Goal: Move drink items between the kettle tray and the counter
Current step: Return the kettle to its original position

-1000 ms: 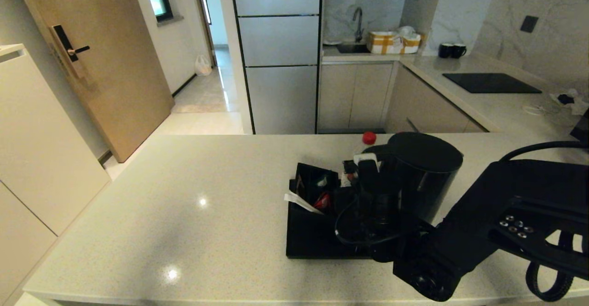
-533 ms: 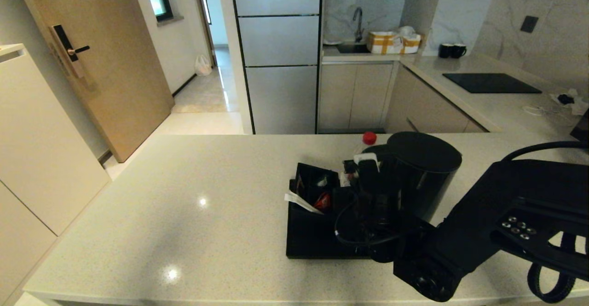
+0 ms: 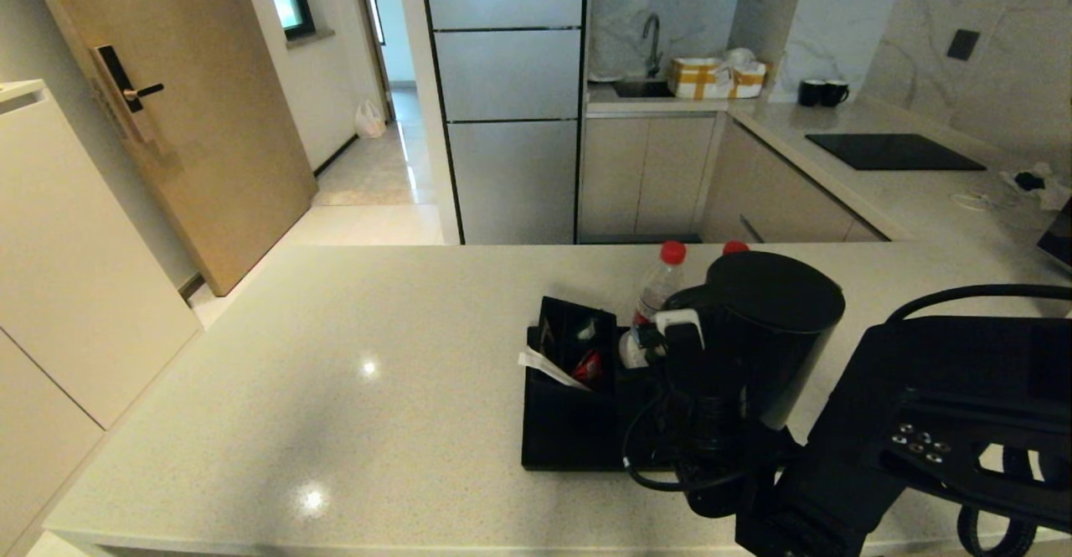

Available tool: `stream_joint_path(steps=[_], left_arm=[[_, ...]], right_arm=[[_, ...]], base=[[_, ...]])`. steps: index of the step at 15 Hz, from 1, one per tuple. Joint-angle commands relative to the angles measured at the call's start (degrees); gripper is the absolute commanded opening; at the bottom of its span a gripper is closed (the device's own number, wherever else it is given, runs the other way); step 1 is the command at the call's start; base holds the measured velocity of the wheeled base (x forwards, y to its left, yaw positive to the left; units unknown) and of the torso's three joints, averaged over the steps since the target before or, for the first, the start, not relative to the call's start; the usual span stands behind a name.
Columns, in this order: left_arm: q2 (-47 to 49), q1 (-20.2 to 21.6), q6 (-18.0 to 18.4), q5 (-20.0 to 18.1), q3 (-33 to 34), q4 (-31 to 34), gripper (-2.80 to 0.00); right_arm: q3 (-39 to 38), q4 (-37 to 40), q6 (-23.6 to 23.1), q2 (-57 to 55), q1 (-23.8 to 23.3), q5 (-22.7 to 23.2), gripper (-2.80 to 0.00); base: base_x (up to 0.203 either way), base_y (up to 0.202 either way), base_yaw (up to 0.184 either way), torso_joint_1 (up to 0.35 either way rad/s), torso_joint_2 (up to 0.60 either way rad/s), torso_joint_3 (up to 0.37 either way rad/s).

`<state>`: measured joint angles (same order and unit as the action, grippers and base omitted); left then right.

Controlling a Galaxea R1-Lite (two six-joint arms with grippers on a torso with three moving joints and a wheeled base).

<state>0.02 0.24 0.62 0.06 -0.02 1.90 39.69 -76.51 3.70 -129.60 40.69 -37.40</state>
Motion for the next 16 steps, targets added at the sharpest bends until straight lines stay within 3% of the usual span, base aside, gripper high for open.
stream_joint_path(steps=[1, 6, 7, 11, 16], left_arm=[[-0.02, 0.02, -0.01, 0.03, 0.02, 0.03, -2.8], [-0.02, 0.02, -0.01, 0.03, 0.02, 0.03, -2.8], [-0.02, 0.02, -0.01, 0.03, 0.02, 0.03, -2.8], [-0.02, 0.02, -0.01, 0.03, 0.02, 0.03, -2.8], [-0.02, 0.02, -0.01, 0.03, 0.02, 0.03, -2.8]], right_arm=[[-0.31, -0.13, 1.65, -0.57, 0.0, -0.31, -2.8], [-0.89, 0.13, 1.75, -0.53, 0.0, -0.44, -2.8], [-0.85, 0.04, 1.83, -0.74, -0.01, -0.57, 0.0], [-1.41, -0.18, 2.81, -0.34, 0.23, -0.38, 0.0], [-5.69, -0.02, 6.21, 3.83, 2.04, 3.38, 0.0]], base=[[0.0, 0.0, 0.0, 0.0, 0.0, 0.0], [0.0, 0.0, 0.0, 0.0, 0.0, 0.0], [0.0, 0.0, 0.0, 0.0, 0.0, 0.0], [0.0, 0.0, 0.0, 0.0, 0.0, 0.0], [0.0, 0.0, 0.0, 0.0, 0.0, 0.0]])
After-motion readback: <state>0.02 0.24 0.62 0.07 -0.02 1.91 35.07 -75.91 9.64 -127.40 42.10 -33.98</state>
